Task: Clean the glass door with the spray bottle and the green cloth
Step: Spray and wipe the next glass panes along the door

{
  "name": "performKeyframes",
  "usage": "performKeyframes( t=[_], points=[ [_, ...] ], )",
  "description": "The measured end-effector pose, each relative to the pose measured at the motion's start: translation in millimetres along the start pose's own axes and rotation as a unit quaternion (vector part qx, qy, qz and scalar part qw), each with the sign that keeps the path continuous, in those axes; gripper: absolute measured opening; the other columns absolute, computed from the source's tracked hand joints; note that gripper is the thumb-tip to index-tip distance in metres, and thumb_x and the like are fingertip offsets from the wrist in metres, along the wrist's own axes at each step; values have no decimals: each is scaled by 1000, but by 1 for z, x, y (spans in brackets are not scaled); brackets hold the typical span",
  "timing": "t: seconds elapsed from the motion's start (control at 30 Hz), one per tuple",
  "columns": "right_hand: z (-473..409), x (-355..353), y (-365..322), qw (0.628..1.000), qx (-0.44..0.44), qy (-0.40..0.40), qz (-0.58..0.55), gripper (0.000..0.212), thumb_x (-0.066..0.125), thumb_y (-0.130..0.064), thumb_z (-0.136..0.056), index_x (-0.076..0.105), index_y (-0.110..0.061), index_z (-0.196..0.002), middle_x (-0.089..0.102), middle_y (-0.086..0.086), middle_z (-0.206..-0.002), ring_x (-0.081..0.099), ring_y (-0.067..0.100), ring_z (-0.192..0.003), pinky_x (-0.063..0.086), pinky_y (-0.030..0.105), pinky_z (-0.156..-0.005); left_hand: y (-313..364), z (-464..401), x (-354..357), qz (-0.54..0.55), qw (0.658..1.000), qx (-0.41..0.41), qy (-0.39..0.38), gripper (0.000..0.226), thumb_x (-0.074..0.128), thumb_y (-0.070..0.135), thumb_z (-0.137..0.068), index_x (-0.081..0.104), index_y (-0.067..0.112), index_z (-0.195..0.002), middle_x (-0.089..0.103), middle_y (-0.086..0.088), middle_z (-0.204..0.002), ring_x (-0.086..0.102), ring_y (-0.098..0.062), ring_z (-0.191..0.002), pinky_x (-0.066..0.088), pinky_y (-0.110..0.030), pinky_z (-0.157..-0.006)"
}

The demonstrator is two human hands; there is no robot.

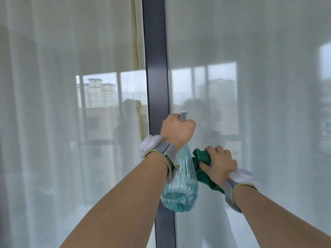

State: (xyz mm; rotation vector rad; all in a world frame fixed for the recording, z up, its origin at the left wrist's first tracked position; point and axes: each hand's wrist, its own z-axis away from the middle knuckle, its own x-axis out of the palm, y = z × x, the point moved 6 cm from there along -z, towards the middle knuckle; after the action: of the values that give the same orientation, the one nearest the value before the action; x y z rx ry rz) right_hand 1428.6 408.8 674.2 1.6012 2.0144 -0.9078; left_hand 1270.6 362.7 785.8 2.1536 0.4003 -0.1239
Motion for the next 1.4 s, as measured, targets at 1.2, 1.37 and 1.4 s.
performKeyframes(
  t=[1.2, 1.37, 1.4],
  points=[
    [-45, -60, 54, 901, -355, 183, 168, 53, 69, -41, -63, 54, -20, -110, 55, 2, -104, 51, 29, -91, 34, 41, -75, 56, -27, 111, -93, 994, -32, 52, 26, 50, 8, -79, 31, 16, -63, 38, -2, -65, 29, -23, -62, 24, -28, -55],
    [-105, -122, 44, 913, -275, 276, 119, 50, 72, -37, -68, 49, -18, -108, 56, 6, -102, 49, 31, -92, 34, 42, -74, 84, -31, 98, -87, 994, 24, 67, 25, 50, 17, -76, 29, 19, -62, 34, 0, -64, 31, -24, -60, 25, -29, -55],
    [-114, -130, 43, 916, -257, 285, 117, 47, 71, -39, -70, 52, -18, -109, 55, 6, -102, 49, 31, -92, 33, 42, -75, 91, -31, 95, -86, 993, 37, 74, 25, 51, 17, -77, 30, 19, -62, 34, 0, -63, 31, -24, -59, 25, -29, -54]
  ],
)
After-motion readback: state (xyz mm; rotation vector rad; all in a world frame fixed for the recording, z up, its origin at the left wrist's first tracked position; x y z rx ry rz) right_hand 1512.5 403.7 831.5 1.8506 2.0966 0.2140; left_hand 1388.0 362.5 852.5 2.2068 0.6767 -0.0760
